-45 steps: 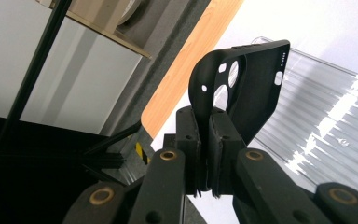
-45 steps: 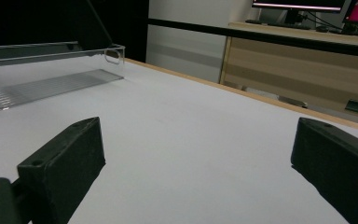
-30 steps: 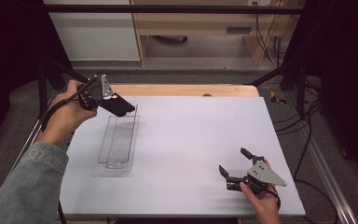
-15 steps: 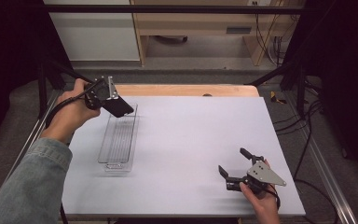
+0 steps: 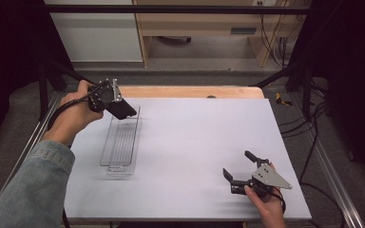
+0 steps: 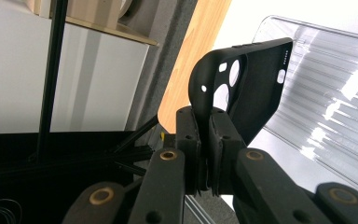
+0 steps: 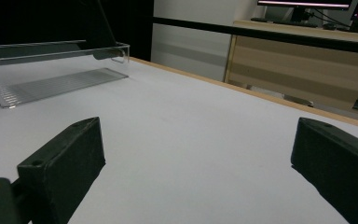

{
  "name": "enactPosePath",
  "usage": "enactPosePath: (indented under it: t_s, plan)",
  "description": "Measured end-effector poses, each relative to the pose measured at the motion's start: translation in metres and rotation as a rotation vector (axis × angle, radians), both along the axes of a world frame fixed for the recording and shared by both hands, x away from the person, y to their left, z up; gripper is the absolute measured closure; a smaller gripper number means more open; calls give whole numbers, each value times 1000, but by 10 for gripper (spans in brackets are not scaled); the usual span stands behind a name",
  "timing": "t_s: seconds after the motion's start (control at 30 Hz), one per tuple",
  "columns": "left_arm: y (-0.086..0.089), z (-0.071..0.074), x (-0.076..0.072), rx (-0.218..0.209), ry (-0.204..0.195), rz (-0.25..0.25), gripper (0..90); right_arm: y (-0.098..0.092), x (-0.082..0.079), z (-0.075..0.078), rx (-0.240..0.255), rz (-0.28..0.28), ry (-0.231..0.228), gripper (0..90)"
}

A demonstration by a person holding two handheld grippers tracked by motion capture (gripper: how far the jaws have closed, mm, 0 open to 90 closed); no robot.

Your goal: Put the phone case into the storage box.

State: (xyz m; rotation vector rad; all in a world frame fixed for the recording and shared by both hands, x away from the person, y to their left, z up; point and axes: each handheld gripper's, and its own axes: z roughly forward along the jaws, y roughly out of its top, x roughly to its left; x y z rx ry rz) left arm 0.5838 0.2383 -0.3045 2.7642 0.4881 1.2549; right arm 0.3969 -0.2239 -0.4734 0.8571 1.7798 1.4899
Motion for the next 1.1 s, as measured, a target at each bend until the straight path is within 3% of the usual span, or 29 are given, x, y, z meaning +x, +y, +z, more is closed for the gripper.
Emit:
enactPosePath:
  t_s: [1.1]
  plan:
    - [-12,-12,5,75,7,-37,839,0,0,0,-2,2,2,31]
